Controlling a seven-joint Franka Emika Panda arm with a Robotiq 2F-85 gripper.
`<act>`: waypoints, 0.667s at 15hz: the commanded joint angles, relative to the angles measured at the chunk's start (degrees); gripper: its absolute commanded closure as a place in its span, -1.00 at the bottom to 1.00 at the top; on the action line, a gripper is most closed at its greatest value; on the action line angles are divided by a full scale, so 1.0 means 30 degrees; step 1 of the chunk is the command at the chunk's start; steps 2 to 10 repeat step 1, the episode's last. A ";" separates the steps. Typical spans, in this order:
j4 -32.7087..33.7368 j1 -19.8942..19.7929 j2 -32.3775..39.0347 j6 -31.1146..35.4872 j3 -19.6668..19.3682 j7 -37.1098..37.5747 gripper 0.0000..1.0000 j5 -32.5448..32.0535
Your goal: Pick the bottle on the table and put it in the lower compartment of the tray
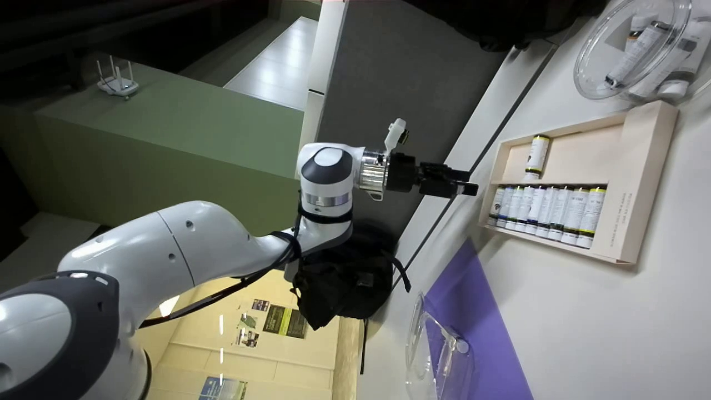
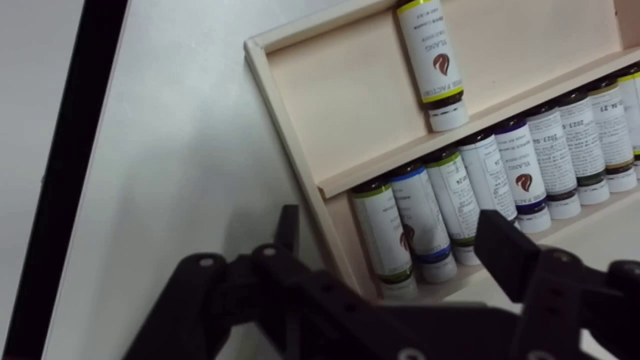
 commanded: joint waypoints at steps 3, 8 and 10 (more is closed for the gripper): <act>0.0046 0.0064 0.0029 -0.0048 -0.0033 -0.0066 -0.93 0.0070; 0.0046 0.0064 0.0029 -0.0048 -0.0033 -0.0066 -0.93 0.0070; 0.0046 0.0064 0.0029 -0.0048 -0.0033 -0.0066 -0.93 0.0070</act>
